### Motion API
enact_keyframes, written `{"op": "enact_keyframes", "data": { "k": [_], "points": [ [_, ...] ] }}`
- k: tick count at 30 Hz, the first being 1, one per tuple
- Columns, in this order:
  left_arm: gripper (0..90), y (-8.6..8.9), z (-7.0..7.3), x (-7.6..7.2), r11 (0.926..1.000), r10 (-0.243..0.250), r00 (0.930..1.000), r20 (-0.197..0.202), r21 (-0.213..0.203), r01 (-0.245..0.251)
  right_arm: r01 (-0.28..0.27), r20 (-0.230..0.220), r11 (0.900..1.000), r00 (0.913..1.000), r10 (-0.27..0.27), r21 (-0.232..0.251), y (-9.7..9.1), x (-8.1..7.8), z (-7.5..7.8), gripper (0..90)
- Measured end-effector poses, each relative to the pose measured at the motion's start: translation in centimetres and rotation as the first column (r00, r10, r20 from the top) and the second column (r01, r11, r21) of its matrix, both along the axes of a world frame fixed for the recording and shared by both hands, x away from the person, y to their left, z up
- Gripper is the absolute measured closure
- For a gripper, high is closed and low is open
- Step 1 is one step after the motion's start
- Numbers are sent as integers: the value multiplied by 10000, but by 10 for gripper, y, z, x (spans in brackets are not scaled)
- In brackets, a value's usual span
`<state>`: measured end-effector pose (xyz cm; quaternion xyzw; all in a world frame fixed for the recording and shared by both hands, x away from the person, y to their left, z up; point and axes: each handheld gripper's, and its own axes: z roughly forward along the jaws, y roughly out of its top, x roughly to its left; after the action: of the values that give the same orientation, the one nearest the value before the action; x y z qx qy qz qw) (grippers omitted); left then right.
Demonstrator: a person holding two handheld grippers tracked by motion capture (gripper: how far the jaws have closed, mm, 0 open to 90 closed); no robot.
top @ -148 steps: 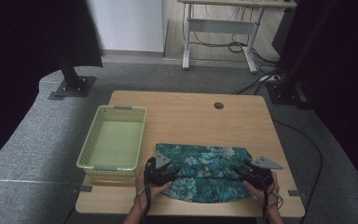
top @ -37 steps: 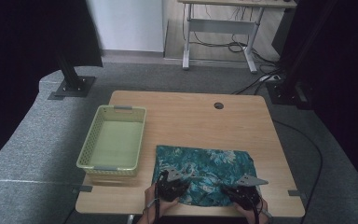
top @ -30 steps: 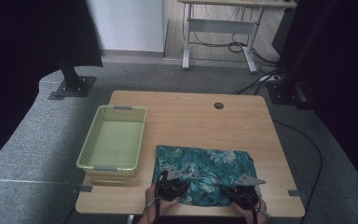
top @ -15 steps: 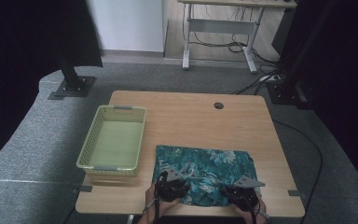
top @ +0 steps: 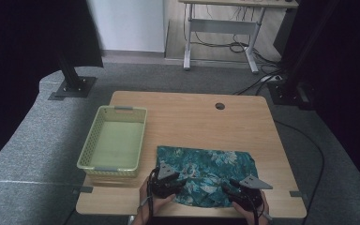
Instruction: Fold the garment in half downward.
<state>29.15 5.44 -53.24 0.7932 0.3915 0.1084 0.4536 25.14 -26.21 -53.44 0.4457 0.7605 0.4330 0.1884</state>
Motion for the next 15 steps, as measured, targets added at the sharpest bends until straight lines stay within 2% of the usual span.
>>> {"op": "enact_keyframes", "data": {
  "k": [8,15],
  "points": [
    [535,21,-1,6,9969,772,9970,83,174,-773,103,407,9995,9991,-115,293,12,-6,12,498],
    [521,32,-5,10,9923,1195,9928,-4,326,-1195,-426,448,9980,9982,405,458,36,-3,16,483]
  ]
}}
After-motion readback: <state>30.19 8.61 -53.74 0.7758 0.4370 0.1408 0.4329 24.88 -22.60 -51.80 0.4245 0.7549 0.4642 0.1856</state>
